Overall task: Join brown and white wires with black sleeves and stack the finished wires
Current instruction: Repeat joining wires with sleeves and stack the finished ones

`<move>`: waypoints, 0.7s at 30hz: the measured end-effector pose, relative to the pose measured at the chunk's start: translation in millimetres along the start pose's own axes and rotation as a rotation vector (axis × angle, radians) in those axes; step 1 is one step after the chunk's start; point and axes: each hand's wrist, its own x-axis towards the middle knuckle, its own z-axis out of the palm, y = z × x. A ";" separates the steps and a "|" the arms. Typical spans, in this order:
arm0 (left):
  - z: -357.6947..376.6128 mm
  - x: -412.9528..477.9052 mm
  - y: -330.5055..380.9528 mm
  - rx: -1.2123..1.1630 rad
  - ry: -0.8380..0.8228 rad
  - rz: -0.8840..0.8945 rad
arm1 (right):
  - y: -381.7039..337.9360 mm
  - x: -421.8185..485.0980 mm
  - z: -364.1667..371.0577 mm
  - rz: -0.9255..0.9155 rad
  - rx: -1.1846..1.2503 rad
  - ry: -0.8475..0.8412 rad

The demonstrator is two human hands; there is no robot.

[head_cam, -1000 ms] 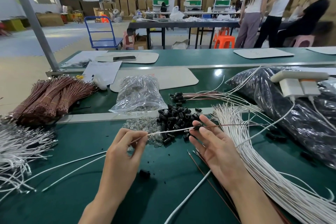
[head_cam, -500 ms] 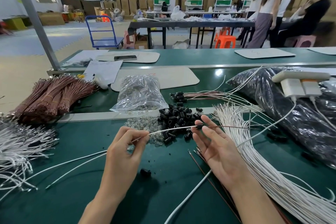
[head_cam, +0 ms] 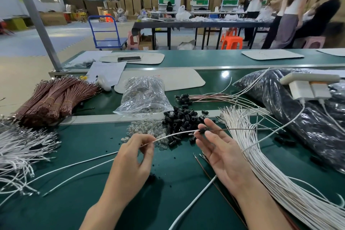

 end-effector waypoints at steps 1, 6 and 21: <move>0.2 -1.3 0.4 0.044 -0.008 0.013 | 1.4 -0.5 1.2 0.000 -0.027 -0.010; 0.4 -0.9 7.9 0.123 -0.031 0.064 | 12.9 -3.6 10.2 0.019 -0.093 -0.057; 6.6 -3.4 6.5 0.154 -0.075 0.055 | 27.4 -5.9 18.6 0.074 -0.164 -0.106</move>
